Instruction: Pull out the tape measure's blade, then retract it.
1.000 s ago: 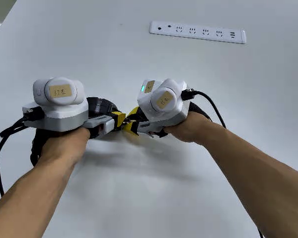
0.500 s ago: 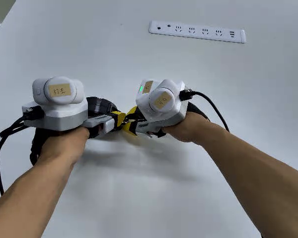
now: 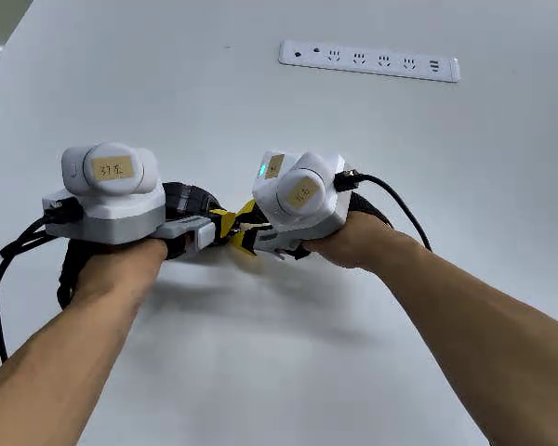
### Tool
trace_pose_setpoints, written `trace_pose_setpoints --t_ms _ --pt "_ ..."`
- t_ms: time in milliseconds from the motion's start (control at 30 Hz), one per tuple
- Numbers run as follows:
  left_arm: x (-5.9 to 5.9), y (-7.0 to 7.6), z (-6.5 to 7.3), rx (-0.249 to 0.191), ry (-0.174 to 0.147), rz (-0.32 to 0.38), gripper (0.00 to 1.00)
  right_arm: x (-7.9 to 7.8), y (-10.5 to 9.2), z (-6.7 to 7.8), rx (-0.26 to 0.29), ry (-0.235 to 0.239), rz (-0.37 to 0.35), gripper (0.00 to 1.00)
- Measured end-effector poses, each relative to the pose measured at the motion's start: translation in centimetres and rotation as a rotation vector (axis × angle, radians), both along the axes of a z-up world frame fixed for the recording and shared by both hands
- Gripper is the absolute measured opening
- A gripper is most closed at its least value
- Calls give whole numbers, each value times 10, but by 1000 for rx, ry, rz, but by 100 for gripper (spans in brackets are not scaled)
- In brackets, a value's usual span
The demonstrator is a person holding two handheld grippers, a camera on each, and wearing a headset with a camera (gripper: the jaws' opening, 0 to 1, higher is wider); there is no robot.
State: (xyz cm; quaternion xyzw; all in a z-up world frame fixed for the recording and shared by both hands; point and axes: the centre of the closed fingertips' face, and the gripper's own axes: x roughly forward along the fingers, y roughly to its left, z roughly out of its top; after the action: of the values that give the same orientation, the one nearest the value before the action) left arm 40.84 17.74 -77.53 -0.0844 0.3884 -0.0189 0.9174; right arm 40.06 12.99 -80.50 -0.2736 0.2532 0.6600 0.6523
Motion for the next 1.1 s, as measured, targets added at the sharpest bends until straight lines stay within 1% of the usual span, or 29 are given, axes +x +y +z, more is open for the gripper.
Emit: trace_pose_setpoints --t_ms 100,267,367,600,700,733,833,867,900,1033,1100 --pt "0 0 0 -2 -1 -1 62 1 -1 4 13 5 -12 17" --pt "-3 0 3 0 -6 -9 61 3 -6 8 20 0 -20 21" --pt "-5 1 5 4 -15 -17 62 4 -10 11 23 -3 -31 23" --pt "-9 2 8 15 -26 -40 68 3 -19 16 36 5 -54 30" --pt "-12 2 8 20 -28 -58 71 3 -25 18 42 -8 -69 33" --pt "-13 1 8 22 -28 -65 72 3 -26 19 47 -3 -77 35" --pt "-15 -1 11 22 -45 -90 75 3 -32 21 54 -6 -94 39" --pt "-15 -2 12 20 -55 -99 76 3 -34 22 57 -3 -98 41" --pt "-16 -1 12 25 -59 -105 78 3 -36 23 61 -4 -109 43" --pt "-19 0 15 35 -80 -129 83 6 -44 30 92 -6 -148 50" --pt "-20 1 14 45 -78 -140 84 6 -47 32 96 -8 -156 52"
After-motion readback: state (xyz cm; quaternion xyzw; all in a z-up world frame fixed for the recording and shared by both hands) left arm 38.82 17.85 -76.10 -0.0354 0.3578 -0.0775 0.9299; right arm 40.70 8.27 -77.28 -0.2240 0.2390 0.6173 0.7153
